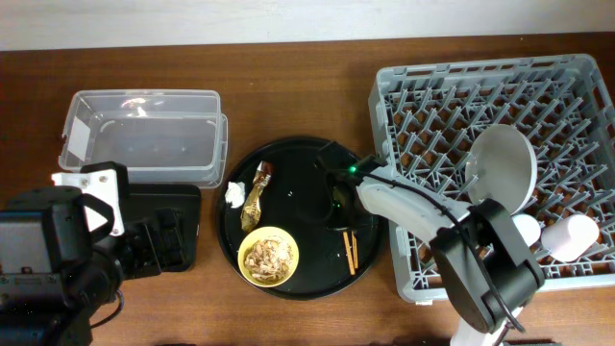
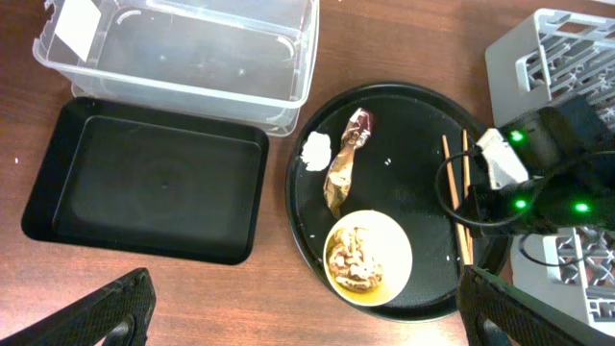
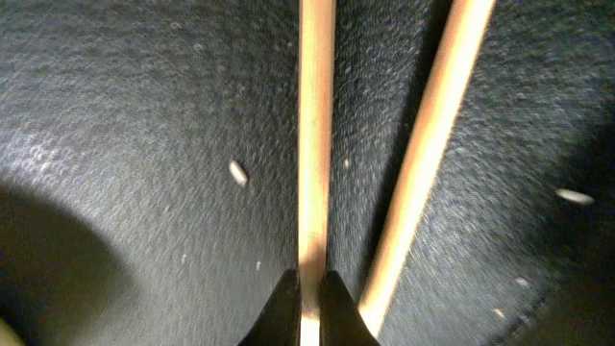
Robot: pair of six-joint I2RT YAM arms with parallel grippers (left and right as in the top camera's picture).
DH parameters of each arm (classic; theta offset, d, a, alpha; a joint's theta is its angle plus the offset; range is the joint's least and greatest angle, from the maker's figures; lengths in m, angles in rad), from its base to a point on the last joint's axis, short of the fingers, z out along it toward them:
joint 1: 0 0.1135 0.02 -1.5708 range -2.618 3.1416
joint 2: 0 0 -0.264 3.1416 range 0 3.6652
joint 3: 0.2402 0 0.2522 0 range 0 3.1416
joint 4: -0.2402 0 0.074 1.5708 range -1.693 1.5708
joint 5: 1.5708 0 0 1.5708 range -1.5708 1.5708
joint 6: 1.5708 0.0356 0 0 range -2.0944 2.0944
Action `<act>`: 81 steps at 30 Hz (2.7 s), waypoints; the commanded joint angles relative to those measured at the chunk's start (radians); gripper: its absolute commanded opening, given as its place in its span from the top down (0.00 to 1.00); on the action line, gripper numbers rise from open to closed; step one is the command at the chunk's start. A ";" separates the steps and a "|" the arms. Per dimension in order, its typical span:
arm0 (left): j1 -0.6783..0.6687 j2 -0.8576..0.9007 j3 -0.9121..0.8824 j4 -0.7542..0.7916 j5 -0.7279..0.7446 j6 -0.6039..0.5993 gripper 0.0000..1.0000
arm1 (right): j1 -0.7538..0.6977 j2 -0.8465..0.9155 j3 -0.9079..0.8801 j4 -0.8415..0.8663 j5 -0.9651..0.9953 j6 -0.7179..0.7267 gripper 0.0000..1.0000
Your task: Sort waste into correct bins and load items into the dishwasher rack
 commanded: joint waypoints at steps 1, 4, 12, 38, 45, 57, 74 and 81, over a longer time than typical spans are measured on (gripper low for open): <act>0.002 -0.001 0.005 0.000 -0.011 -0.012 0.00 | 0.004 -0.232 0.094 -0.037 0.003 -0.020 0.96; 0.002 -0.001 0.005 0.000 -0.011 -0.012 0.00 | -0.122 -0.499 0.100 -0.074 0.103 -0.143 0.96; 0.002 -0.001 0.005 -0.004 -0.010 -0.012 0.00 | -0.367 -0.299 0.110 -0.121 0.079 -0.334 0.52; 0.002 -0.001 0.005 -0.004 -0.010 -0.012 0.00 | -0.343 -0.333 0.074 -0.017 0.249 -0.357 0.96; 0.002 -0.001 0.005 -0.004 -0.011 -0.012 0.00 | -0.334 -0.581 0.370 -0.331 -0.055 -0.377 0.45; 0.002 0.010 0.005 -0.004 -0.011 -0.012 0.00 | -0.423 -1.344 0.237 -0.419 0.168 -0.413 0.02; 0.002 0.010 0.005 -0.004 -0.011 -0.012 0.00 | -0.622 -1.890 -1.166 0.825 -0.002 -0.436 0.02; 0.002 0.010 0.005 -0.004 -0.010 -0.012 0.00 | -0.618 -1.887 -1.207 0.767 -0.017 -0.436 0.02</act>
